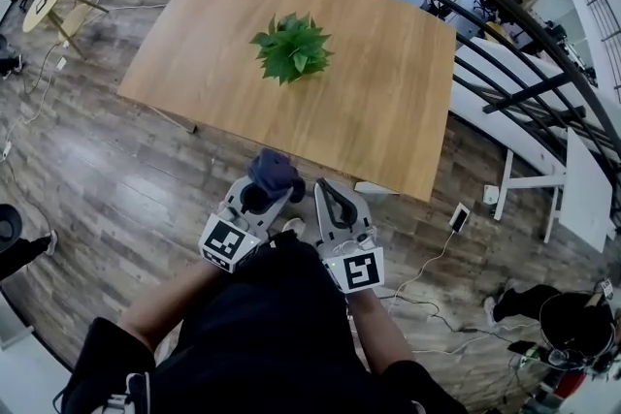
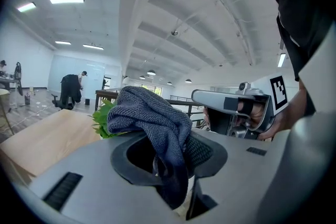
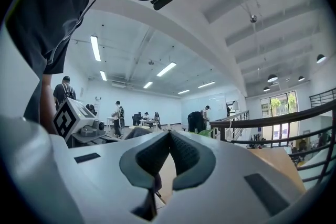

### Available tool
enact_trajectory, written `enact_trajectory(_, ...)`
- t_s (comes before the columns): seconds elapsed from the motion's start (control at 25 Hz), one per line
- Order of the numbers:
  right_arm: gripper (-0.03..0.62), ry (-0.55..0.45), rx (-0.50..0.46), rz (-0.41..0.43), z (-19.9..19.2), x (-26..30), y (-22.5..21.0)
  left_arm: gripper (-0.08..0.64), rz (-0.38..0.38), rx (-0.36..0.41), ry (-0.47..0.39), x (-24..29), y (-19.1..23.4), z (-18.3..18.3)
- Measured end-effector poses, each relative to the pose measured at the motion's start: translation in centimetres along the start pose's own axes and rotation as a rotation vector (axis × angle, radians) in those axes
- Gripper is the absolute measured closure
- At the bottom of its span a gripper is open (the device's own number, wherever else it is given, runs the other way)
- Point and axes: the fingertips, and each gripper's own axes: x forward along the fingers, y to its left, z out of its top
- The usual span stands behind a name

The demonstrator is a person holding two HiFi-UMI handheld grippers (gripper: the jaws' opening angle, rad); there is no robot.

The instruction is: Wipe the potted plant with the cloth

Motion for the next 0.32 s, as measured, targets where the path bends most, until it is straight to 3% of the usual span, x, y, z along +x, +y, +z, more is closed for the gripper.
enact_trajectory(0.32, 0.574, -0.078, 0.045, 0.005, 2.6, -2.5, 0.7, 0.419, 0.036, -0.003, 0.023, -1.4, -2.9, 0.6)
